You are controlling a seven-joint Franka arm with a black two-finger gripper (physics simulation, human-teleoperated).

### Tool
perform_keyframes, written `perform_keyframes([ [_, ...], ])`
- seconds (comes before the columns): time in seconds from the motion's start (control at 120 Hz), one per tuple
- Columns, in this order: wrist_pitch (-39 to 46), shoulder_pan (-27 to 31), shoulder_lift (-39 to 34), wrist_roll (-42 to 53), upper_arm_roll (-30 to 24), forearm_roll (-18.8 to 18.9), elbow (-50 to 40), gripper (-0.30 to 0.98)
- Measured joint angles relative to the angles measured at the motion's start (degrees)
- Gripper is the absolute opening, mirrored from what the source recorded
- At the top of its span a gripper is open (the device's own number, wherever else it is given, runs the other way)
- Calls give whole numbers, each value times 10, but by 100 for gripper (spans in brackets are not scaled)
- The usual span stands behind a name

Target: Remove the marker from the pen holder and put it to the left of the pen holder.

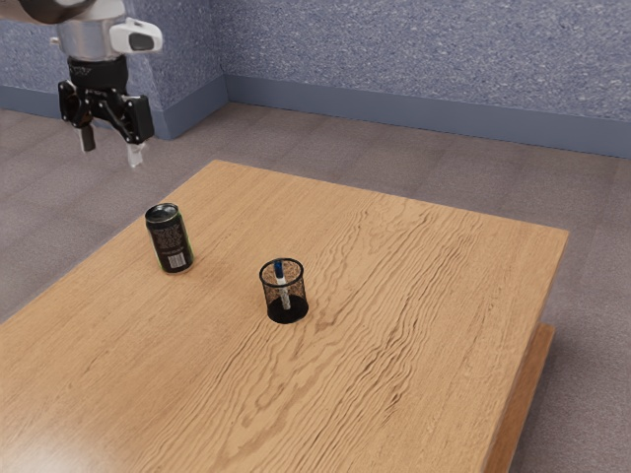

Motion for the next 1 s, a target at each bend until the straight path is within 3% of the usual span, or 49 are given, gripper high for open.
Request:
perform_keyframes([
  [0.1, 29, 7, 6, 9, 2, -2, -6, 69],
  [0.367, 202, -69, 228, 19, 5, -5, 59, 69],
  [0.467, 265, -79, 247, 19, 6, -11, 40, 69],
  [0.625, 354, -84, 238, 17, 15, -54, -40, 69],
  [0.792, 409, -89, 238, 15, 16, -91, -79, 69],
  [1.0, 447, -98, 251, 13, 16, -106, -95, 69],
])
